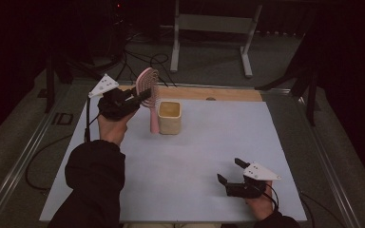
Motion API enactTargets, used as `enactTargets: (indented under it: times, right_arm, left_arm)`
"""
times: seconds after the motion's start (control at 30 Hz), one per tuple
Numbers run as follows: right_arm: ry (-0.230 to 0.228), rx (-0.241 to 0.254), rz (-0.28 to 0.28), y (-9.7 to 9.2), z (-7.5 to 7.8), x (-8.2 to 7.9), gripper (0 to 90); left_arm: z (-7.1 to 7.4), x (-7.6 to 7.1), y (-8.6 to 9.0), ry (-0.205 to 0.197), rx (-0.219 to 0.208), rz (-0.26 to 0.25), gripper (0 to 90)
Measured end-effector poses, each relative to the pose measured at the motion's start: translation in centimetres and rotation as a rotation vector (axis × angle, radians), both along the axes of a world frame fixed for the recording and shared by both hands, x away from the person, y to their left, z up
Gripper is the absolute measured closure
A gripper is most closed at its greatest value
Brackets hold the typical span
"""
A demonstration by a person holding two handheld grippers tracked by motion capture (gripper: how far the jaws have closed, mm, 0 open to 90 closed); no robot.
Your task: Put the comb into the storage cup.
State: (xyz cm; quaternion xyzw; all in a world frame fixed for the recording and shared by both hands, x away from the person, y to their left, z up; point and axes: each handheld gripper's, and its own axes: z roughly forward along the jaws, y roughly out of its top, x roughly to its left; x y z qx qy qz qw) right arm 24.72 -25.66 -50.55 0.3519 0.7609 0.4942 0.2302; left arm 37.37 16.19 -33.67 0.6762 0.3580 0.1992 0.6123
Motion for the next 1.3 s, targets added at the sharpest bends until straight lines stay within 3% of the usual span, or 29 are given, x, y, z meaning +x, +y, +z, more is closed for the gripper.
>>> enactTargets:
  times: [1.3]
  right_arm:
    - [0.001, 0.002, 0.004, 0.0, 0.0, 0.0, 11.2]
  left_arm:
    - [1.3, 1.6, -0.4, -0.013, 0.028, 0.014, 66.6]
